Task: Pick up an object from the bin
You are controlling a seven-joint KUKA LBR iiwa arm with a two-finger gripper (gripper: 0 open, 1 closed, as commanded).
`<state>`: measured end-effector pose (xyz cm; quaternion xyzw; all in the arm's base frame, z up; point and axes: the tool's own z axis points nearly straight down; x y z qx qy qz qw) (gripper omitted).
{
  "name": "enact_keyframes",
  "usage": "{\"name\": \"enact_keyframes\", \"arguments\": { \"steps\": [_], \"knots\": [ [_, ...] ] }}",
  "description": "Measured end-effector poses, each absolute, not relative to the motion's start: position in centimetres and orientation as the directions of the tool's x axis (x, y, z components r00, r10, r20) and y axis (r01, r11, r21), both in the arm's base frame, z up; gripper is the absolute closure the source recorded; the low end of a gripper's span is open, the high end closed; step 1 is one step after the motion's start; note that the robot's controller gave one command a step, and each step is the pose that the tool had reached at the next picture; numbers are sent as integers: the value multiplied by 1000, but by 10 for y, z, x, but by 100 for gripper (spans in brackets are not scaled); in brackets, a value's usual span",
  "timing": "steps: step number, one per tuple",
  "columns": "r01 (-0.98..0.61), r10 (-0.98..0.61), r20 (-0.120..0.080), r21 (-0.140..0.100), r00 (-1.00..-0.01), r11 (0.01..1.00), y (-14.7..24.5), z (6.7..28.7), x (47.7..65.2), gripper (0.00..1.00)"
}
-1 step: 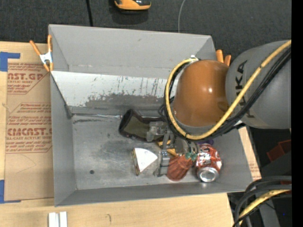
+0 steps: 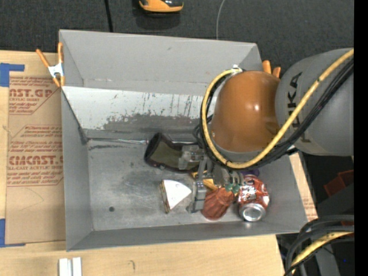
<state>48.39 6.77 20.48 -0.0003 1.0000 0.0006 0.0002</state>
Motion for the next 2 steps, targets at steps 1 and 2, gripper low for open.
{"name": "enact_keyframes", "arguments": {
  "steps": [1, 2],
  "knots": [
    [25, 25, -8, 2, -1000, 1000, 39, 140, 528, 0],
    [31, 31, 5, 0, -1000, 1000, 45, 143, 574, 0]
  ]
}}
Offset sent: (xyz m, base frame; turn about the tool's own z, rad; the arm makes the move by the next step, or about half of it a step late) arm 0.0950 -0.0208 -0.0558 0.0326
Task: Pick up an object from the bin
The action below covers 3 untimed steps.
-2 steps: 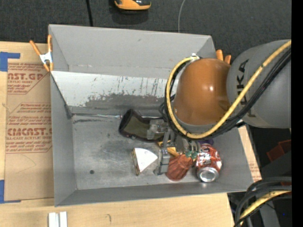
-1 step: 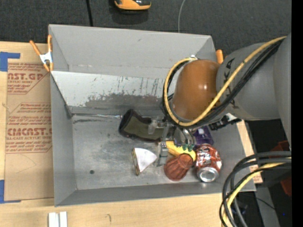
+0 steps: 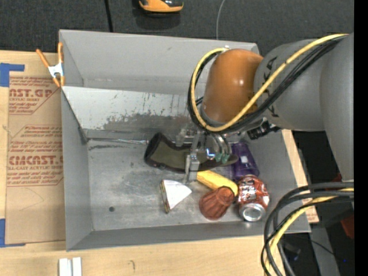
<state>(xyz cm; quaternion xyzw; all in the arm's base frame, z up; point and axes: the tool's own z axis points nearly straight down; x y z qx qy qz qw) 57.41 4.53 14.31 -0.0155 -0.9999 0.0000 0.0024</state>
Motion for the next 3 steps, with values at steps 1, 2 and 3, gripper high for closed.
{"name": "enact_keyframes", "arguments": {
  "steps": [1, 2, 3],
  "knots": [
    [90, 90, -6, 2, -996, 996, 44, 171, 594, 0],
    [330, 330, -5, 3, -944, 944, 35, 84, 588, 0],
    [269, 269, -9, 5, -963, 963, 24, 65, 590, 100]
  ]
}}
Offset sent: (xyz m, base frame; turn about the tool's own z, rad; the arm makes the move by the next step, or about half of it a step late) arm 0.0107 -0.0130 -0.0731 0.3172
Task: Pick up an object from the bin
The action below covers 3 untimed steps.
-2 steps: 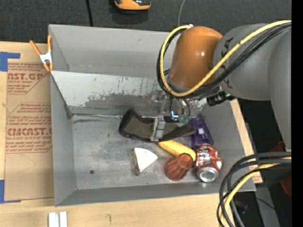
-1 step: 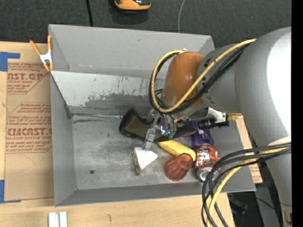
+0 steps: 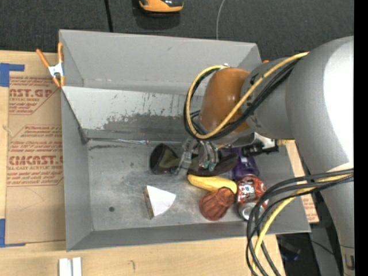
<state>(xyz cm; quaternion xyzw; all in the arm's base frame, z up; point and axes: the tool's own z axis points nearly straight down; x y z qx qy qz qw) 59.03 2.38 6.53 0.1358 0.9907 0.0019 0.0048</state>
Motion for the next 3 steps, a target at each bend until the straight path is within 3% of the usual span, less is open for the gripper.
{"name": "enact_keyframes", "arguments": {
  "steps": [3],
  "knots": [
    [259, 259, -2, 2, -966, 966, 23, 85, 589, 100]
  ]
}}
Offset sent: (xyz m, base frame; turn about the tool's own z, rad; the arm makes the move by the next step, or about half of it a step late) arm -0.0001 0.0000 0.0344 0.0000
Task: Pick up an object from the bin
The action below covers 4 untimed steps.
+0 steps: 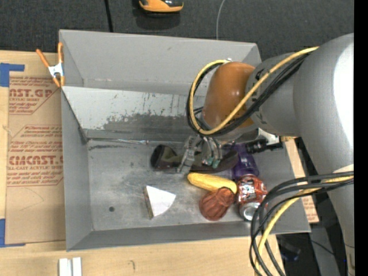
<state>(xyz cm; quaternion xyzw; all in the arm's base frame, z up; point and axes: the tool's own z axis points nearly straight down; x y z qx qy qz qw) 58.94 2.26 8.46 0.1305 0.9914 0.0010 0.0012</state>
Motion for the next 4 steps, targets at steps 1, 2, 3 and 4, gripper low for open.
{"name": "enact_keyframes", "arguments": {
  "steps": [1, 2, 3, 4],
  "knots": [
    [259, 259, -2, 2, -966, 966, 23, 91, 590, 100],
    [259, 259, 2, 1, -966, 966, 23, 100, 589, 100],
    [258, 258, 6, 0, -966, 966, 23, 116, 588, 100],
    [258, 258, 2, 1, -966, 966, 23, 137, 589, 100]
  ]
}}
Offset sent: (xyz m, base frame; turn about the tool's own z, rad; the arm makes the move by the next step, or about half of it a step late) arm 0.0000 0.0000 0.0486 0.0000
